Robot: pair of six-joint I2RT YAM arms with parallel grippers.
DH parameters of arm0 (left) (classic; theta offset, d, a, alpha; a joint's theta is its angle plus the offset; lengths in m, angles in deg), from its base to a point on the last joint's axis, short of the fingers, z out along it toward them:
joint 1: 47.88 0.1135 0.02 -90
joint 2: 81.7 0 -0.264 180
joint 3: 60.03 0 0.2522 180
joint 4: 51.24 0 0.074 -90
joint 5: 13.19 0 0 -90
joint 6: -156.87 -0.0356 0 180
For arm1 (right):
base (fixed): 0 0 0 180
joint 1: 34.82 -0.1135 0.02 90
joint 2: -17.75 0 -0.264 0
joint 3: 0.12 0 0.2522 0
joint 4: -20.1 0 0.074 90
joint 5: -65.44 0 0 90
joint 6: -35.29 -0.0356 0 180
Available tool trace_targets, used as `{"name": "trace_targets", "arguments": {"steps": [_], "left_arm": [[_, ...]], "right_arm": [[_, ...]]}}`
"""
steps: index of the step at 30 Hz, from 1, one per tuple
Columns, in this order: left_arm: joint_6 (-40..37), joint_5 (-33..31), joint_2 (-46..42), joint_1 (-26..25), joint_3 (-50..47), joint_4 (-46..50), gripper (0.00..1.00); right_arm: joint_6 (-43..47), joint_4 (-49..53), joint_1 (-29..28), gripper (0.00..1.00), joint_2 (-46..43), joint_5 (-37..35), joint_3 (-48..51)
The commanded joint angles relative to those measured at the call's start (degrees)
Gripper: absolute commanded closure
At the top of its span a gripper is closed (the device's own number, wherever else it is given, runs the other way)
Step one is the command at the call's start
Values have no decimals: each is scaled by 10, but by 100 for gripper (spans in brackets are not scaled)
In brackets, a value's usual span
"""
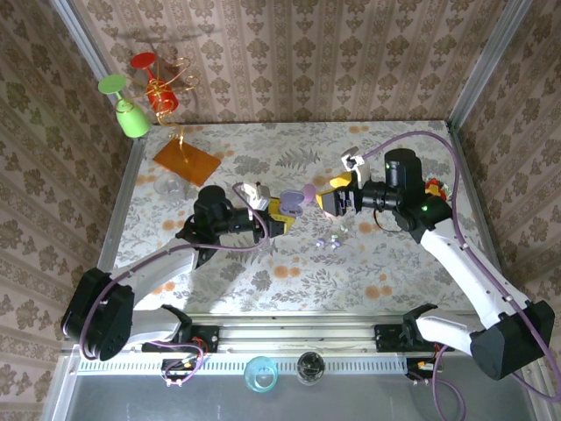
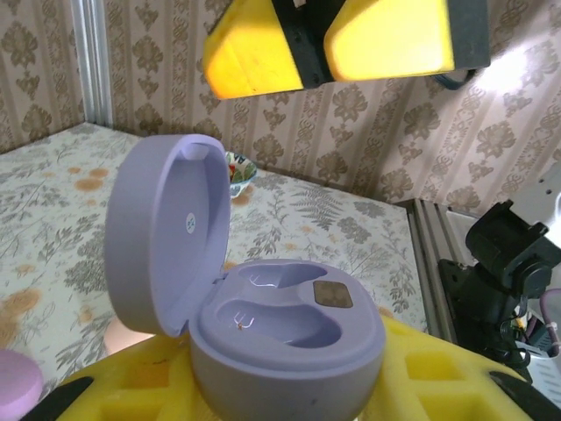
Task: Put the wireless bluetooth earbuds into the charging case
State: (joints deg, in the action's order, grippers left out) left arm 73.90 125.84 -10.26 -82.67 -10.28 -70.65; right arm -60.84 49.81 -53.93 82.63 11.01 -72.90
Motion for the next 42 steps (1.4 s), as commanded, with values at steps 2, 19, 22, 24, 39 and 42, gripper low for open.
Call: {"name": "trace_targets", "arguments": {"steps": [2, 19, 22, 24, 39, 42], "left_arm": [[-39, -27, -25, -1, 5, 14, 70], [-69, -79, -10, 5, -73, -117, 70], [-70, -92, -5, 8, -86, -145, 70], [-70, -97, 4, 8, -96, -167, 69], [-51, -98, 39, 11, -108, -234, 69], [-47, -98, 45, 11, -110, -248, 69]], "right_arm": [[-104, -1, 6, 28, -20, -106, 31], [-284, 57, -9, 39, 59, -223, 166], [-335, 24, -29, 42, 86, -236, 193], [-363, 2, -44, 44, 102, -259, 208], [-391, -95, -62, 52, 231, -281, 196], [-385, -95, -62, 55, 246, -284, 181]]}}
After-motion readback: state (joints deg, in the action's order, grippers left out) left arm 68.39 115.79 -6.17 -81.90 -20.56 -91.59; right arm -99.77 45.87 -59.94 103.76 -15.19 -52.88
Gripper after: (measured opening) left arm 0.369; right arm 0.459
